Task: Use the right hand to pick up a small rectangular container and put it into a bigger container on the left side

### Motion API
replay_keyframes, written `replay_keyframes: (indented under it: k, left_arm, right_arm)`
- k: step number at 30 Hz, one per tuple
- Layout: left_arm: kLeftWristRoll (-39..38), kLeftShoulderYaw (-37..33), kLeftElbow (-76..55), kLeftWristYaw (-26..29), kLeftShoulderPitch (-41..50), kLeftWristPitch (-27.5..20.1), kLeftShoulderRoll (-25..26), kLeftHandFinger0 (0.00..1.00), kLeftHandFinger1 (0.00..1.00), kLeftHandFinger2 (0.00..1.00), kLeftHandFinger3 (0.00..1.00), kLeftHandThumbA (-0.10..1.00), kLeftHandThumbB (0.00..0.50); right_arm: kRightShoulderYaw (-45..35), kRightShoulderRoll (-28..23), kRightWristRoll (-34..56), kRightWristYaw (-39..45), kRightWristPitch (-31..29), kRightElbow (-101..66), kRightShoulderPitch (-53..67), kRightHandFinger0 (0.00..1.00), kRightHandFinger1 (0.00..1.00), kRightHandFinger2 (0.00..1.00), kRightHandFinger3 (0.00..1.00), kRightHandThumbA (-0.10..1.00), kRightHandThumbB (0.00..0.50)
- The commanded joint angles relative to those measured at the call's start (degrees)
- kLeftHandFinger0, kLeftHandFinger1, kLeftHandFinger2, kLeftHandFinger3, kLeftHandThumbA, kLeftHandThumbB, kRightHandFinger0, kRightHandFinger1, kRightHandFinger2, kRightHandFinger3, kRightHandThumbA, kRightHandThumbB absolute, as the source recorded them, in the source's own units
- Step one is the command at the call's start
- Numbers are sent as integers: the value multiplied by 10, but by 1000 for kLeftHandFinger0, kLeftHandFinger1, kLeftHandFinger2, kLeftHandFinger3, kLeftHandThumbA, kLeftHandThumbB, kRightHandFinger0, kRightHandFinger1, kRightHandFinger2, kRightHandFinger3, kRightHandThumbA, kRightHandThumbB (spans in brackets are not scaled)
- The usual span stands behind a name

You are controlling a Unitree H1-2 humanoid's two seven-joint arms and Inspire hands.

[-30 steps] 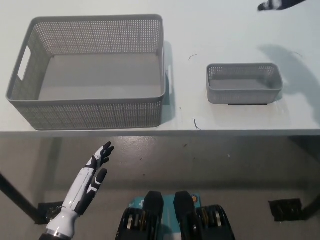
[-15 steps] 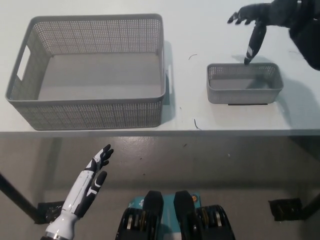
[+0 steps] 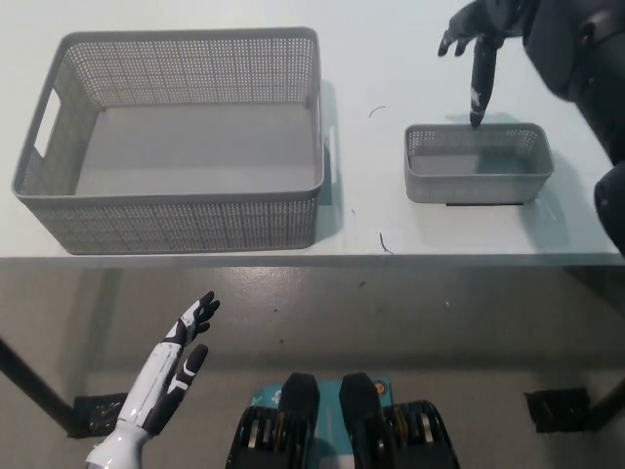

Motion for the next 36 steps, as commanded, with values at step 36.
replay_keyframes:
  k: [36]
  left_arm:
    - [5,-5,-21,-8,-11,-7,6,1000,1000,1000,1000,1000,282]
  right_arm:
    - [-117,-4,-8,-137,-2,21,122,1000,1000,1000,1000,1000,322]
